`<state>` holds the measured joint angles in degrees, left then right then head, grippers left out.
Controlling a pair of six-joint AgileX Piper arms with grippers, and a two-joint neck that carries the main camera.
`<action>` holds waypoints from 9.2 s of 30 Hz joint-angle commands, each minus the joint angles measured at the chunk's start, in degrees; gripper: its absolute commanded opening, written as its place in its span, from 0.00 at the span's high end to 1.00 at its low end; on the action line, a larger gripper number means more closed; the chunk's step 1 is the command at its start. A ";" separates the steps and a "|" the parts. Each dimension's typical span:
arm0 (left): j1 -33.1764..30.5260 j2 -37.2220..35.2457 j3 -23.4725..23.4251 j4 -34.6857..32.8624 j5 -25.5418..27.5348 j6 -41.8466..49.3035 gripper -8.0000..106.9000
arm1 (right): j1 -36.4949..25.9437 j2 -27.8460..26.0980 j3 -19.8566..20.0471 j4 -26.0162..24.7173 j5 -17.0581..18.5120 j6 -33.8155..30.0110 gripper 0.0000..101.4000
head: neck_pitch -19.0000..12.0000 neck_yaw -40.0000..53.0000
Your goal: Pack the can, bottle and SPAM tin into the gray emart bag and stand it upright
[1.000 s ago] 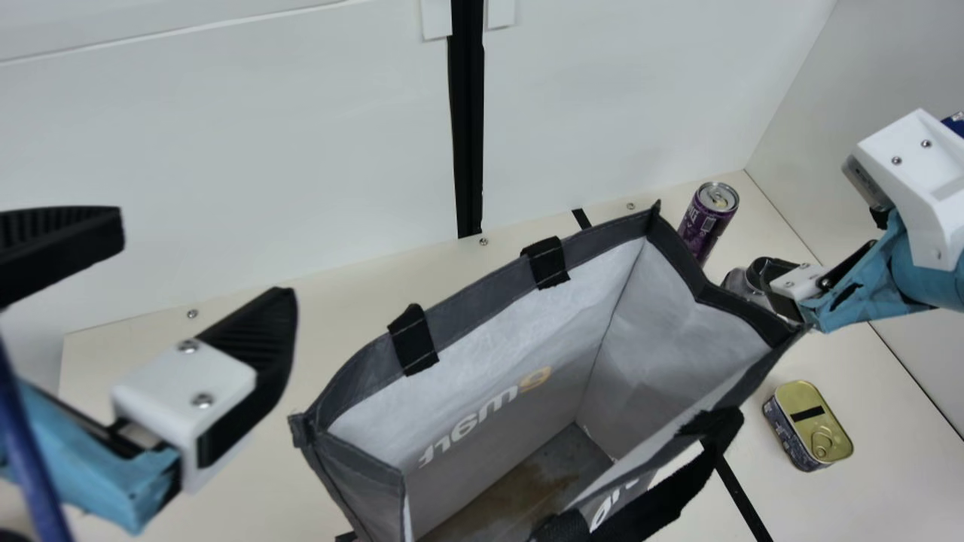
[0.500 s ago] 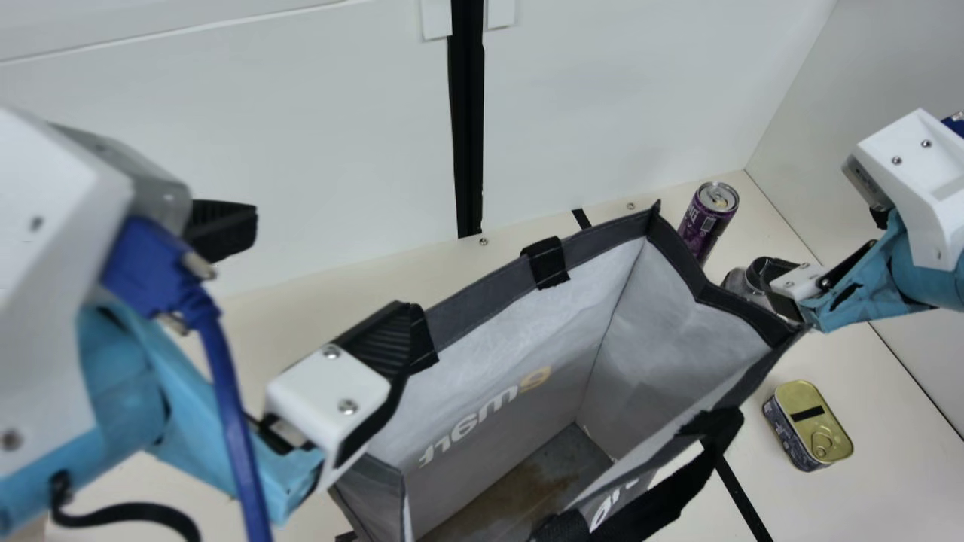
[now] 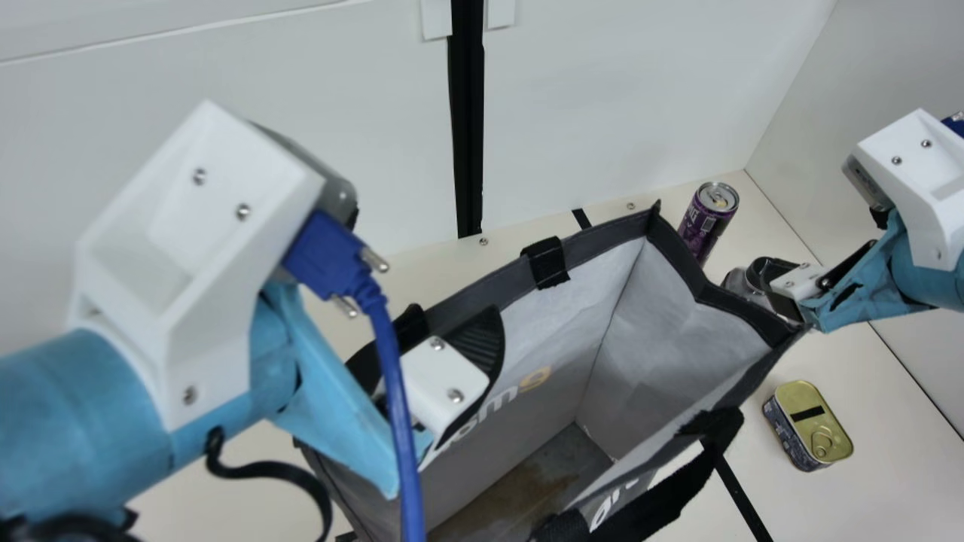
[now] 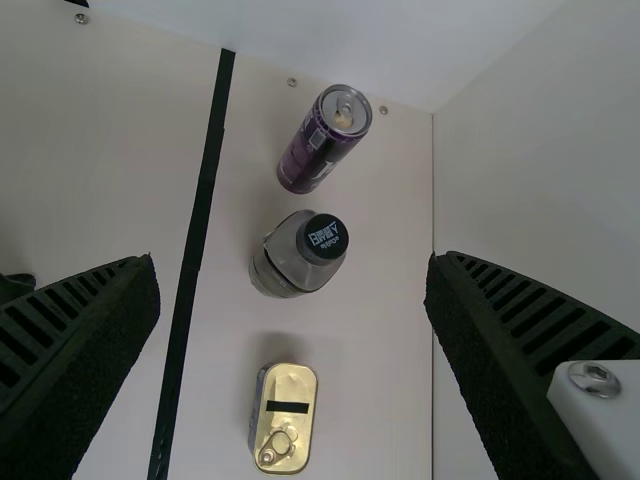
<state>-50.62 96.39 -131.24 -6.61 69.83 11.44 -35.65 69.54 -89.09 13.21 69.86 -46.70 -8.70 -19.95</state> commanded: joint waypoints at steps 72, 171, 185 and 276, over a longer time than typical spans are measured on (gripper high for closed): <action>2.03 7.67 1.18 2.66 0.07 -1.54 1.00 | 0.00 0.00 0.00 0.00 0.00 0.00 0.06 | -1.30 -0.05; -6.18 -5.94 50.33 41.19 -15.12 -51.10 1.00 | 0.00 0.00 0.00 0.00 0.00 0.00 0.06 | -1.30 -0.05; 2.12 -8.90 54.74 25.50 -25.67 -43.74 1.00 | 0.00 0.00 0.00 0.00 0.00 0.00 0.06 | -1.30 -0.05; 26.14 -10.06 58.43 -29.89 -27.46 1.25 1.00 | 0.00 0.00 0.00 0.00 0.00 0.00 0.06 | -1.30 -0.05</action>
<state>-24.47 86.32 -72.80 -36.50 42.37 12.68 -35.65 69.54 -89.09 13.21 69.86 -46.70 -8.70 -19.95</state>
